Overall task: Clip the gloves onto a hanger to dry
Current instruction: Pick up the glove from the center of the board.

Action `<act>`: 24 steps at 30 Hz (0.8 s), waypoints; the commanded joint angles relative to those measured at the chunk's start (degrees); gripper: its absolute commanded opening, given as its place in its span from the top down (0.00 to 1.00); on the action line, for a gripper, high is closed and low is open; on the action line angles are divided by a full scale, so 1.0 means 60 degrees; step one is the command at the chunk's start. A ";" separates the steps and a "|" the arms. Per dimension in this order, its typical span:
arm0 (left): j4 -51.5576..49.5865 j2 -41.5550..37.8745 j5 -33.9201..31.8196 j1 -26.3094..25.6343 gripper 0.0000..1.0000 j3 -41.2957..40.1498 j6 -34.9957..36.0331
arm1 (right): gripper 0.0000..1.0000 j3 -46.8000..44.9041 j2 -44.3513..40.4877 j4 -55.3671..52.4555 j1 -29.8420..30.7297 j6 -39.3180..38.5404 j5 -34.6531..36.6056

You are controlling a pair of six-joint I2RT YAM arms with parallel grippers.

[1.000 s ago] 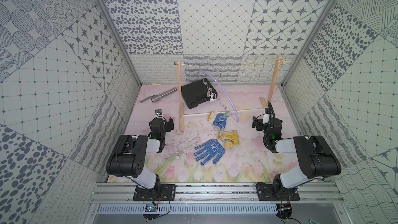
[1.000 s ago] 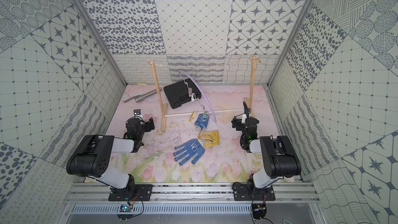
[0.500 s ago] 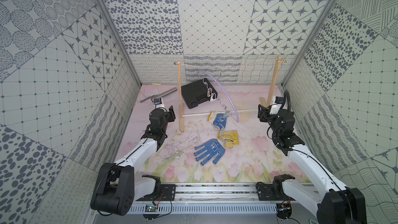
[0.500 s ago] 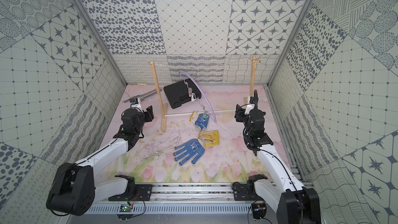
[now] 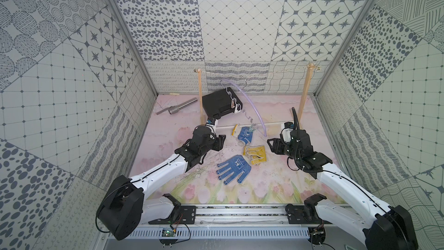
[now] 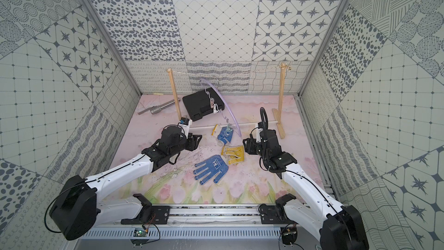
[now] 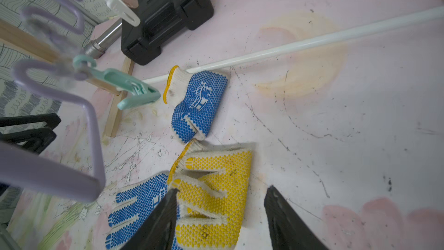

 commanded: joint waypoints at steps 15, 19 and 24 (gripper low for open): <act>0.0030 0.1875 0.2371 -0.1159 0.56 0.0053 -0.0580 | 0.51 -0.1569 -0.0290 0.0592 0.0857 0.1251 -0.0803; 0.0071 0.1911 0.2303 -0.1154 0.56 -0.0008 -0.0608 | 0.51 -0.1911 -0.0386 0.1541 0.1647 0.0265 -0.0333; 0.0337 0.1669 0.2252 -0.1168 0.55 -0.0220 -0.0696 | 0.53 -0.1951 -0.0079 0.2421 0.3140 -0.0966 0.1628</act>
